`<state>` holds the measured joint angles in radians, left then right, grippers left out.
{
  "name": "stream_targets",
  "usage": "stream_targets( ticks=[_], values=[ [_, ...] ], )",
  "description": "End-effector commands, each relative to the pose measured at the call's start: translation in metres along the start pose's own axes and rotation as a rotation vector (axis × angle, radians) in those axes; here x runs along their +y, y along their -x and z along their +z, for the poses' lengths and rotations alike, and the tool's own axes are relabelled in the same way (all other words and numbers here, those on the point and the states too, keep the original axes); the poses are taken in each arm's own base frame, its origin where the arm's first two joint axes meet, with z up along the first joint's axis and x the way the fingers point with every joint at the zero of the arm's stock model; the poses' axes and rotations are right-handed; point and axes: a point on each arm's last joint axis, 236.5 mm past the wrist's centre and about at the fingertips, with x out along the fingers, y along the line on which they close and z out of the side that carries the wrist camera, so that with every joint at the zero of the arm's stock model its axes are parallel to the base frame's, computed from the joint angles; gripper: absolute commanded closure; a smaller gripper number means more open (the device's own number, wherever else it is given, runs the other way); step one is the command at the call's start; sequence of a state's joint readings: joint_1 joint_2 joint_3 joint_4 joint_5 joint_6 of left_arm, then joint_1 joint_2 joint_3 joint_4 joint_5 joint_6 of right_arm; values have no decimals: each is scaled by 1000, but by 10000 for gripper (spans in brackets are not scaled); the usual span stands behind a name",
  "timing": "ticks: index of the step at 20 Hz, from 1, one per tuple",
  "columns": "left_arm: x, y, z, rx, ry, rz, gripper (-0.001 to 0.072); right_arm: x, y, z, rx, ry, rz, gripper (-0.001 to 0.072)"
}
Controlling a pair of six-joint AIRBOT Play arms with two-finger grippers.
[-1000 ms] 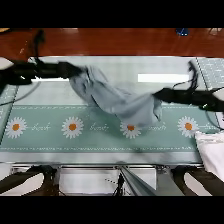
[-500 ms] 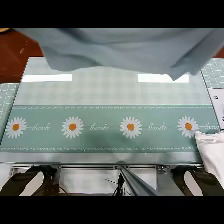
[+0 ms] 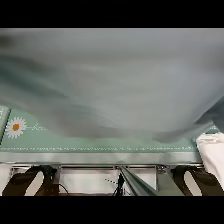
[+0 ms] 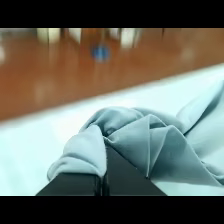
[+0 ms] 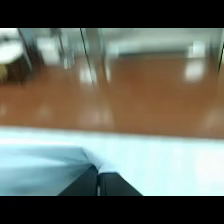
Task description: Fold the shirts.
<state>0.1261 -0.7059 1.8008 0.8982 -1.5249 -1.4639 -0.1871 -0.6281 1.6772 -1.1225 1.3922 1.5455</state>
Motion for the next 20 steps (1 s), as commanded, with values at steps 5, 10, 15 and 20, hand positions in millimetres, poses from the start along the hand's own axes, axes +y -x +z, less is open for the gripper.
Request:
stream_targets(
  ticks=[5,10,15,20],
  values=[
    [53,-62,-123,398,272,16,684,-39,-57,-121,675,-70,11,697],
    [124,-147,-156,340,427,81,683,-26,-195,-153,772,-39,152,697],
    [186,-214,-212,450,451,121,683,-19,-328,-185,668,-61,166,696],
    [208,-252,-291,671,573,94,683,-42,-373,-255,810,-127,117,696]
  ],
)
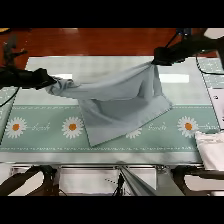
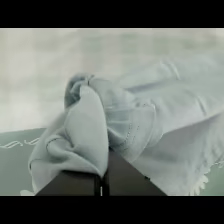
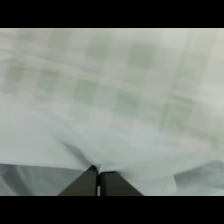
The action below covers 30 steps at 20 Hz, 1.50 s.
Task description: Fold the shirts.
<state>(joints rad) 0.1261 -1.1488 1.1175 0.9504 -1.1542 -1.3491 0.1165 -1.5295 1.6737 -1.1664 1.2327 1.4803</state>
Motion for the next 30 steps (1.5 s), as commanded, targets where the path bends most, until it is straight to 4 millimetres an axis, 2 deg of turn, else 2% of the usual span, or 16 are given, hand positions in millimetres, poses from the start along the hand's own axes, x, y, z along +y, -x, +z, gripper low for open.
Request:
stream_targets(
  ticks=[1,3,4,5,6,8,10,12,13,15,17,18,21,23,25,30],
  values=[
    [31,-48,-22,144,61,4,683,-21,-57,-14,85,-44,-14,696],
    [37,-57,-26,173,79,5,683,-30,-72,-23,128,-55,-21,694],
    [39,-59,-27,176,83,6,683,-32,-73,-24,132,-54,-27,611],
    [39,-60,-27,177,82,7,683,-32,-69,-24,134,-35,-21,403],
    [39,-60,-27,177,77,6,683,-35,-59,-27,147,0,-21,300],
    [39,-60,-28,180,76,5,683,-55,-22,-33,179,55,-77,298],
    [39,-60,-28,180,76,5,683,-100,31,-42,196,47,-227,297],
    [38,-59,-29,184,75,3,683,-140,81,-59,209,-41,-324,297],
    [38,-59,-30,189,76,2,683,-151,97,-75,225,-110,-317,298],
    [38,-59,-31,192,76,1,683,-155,105,-118,247,-251,-237,298],
    [38,-59,-30,192,76,1,683,-137,89,-163,240,-367,-127,297],
    [38,-59,-30,191,76,1,683,-125,75,-184,227,-408,-88,266],
    [38,-59,-29,187,76,2,683,-79,27,-227,187,-520,64,220],
    [37,-59,-29,187,77,-1,683,-57,-1,-243,176,-583,134,220],
    [35,-59,-29,184,81,-9,683,-48,-21,-252,165,-606,129,221],
    [22,-60,-23,160,68,-69,683,-35,-53,-243,78,-617,68,223]
  ],
)
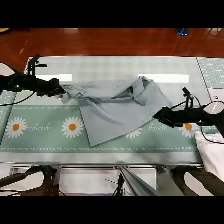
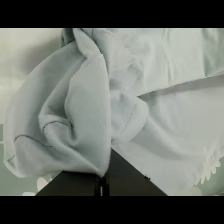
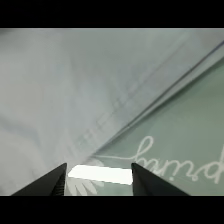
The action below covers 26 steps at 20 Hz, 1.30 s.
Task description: Fold the shirts.
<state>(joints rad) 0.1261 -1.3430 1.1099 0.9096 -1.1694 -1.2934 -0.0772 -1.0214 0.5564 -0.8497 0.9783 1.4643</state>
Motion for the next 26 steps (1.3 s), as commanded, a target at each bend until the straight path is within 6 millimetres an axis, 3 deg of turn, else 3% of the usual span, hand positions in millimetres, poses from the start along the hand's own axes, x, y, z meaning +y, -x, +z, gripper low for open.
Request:
stream_targets(
  ticks=[1,5,9,12,13,14,16,18,20,23,25,26],
  values=[
    [-11,0,4,-18,-7,-47,683,6,-24,5,-80,-56,-11,222],
    [-13,0,6,-26,-3,-55,683,0,-48,-12,5,-85,-37,222],
    [-13,0,7,-30,-3,-54,683,5,-57,-5,-33,-99,-32,240],
    [-15,1,11,-47,5,-66,683,6,-79,-14,-20,-139,-54,264],
    [-16,1,14,-57,7,-67,683,10,-86,-13,-32,-151,-44,408],
    [-16,2,17,-70,8,-68,683,20,-89,-7,-66,-157,-15,654],
    [-21,12,35,-134,-15,-75,683,52,-74,20,-161,-80,68,695],
    [-39,42,70,-252,-49,-131,683,97,-26,60,-292,74,161,696],
    [-63,100,122,-446,-32,-224,683,145,51,97,-464,169,265,696],
    [-105,230,190,-807,21,-454,683,190,188,125,-737,327,317,696],
    [-129,310,203,-967,22,-598,683,198,262,125,-878,386,282,696],
    [-140,338,200,-1013,5,-643,683,198,295,123,-940,400,255,697]
  ],
)
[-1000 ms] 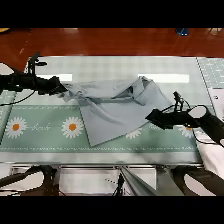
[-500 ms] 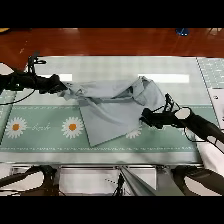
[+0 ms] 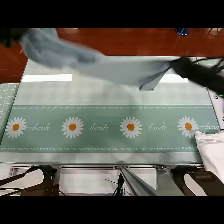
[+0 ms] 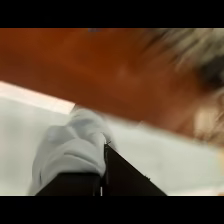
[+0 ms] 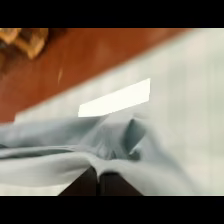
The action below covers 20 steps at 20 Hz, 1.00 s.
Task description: Fold the shirts.
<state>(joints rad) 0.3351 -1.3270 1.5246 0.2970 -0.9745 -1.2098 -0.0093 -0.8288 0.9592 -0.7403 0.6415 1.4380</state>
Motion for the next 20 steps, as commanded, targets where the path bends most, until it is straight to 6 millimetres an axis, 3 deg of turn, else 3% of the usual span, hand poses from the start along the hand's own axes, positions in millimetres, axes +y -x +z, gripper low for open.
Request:
stream_targets(
  ticks=[1,3,5,10,12,14,15,18,20],
  values=[
    [-92,59,90,-267,21,-240,683,36,90,84,-211,160,-51,696],
    [-124,78,90,-282,22,-277,683,50,119,101,-252,175,-61,697],
    [-159,92,71,-233,-22,-323,683,64,133,98,-210,209,-60,696],
    [-240,134,12,-119,-193,-417,683,87,152,59,-19,274,-46,697],
    [-260,148,-3,-121,-265,-406,683,90,160,36,80,276,-50,696],
    [-256,154,-23,-97,-376,-293,683,83,169,11,196,277,-85,696],
    [-243,155,-33,-66,-415,-205,683,74,175,-2,261,274,-122,696],
    [-177,160,-54,49,-431,111,683,36,194,-41,475,241,-262,696],
    [-143,160,-64,117,-409,222,683,20,194,-52,558,215,-303,696]
  ],
)
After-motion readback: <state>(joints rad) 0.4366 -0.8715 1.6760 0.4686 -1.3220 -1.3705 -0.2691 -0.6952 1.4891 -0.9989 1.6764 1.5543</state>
